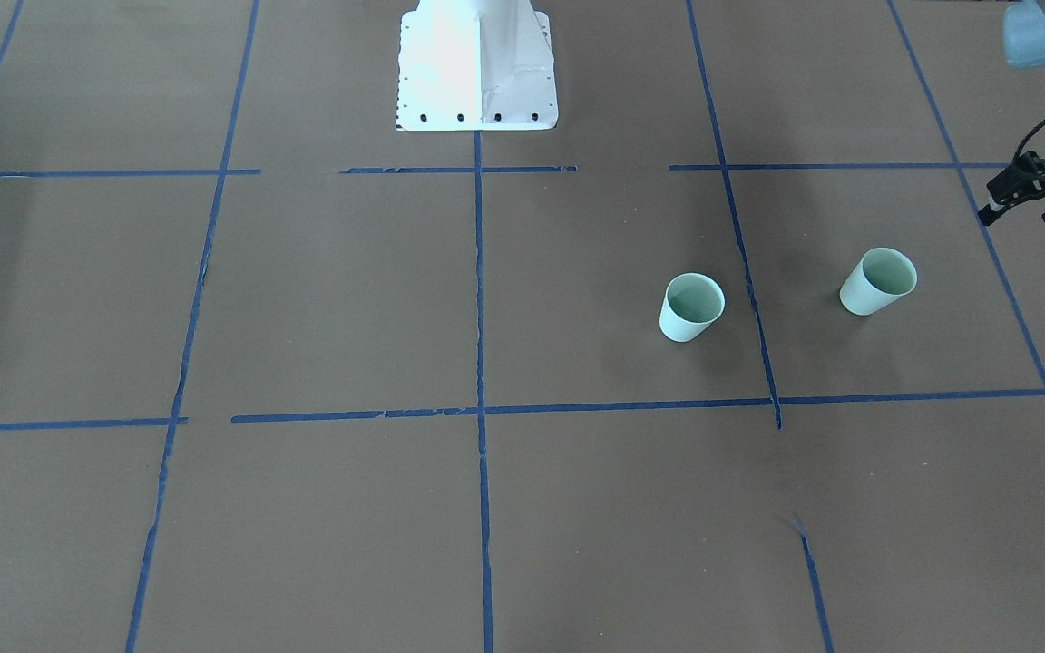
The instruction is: Stack cups
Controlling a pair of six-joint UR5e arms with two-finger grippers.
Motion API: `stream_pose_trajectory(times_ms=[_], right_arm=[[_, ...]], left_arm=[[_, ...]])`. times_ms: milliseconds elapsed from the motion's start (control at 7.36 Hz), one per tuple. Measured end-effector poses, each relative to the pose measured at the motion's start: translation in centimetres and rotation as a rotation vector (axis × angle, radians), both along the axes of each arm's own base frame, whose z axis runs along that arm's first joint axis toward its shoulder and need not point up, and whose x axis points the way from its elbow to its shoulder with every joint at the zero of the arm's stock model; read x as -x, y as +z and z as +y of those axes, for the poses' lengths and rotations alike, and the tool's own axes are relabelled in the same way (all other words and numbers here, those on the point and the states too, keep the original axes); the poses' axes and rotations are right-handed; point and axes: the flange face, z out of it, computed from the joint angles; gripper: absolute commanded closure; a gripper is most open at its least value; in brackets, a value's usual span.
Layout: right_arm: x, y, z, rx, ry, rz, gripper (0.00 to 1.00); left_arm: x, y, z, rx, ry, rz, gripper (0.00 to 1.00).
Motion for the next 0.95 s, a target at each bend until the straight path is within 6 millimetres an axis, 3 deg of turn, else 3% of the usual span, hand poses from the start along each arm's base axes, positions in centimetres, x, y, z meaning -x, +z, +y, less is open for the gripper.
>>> stream_pose_trajectory(times_ms=[951], right_arm=[[0.0, 0.0, 0.0, 0.001, 0.000, 0.000, 0.00]], left_arm=[[-6.5, 1.2, -2.7, 0.081, 0.013, -0.018, 0.00]])
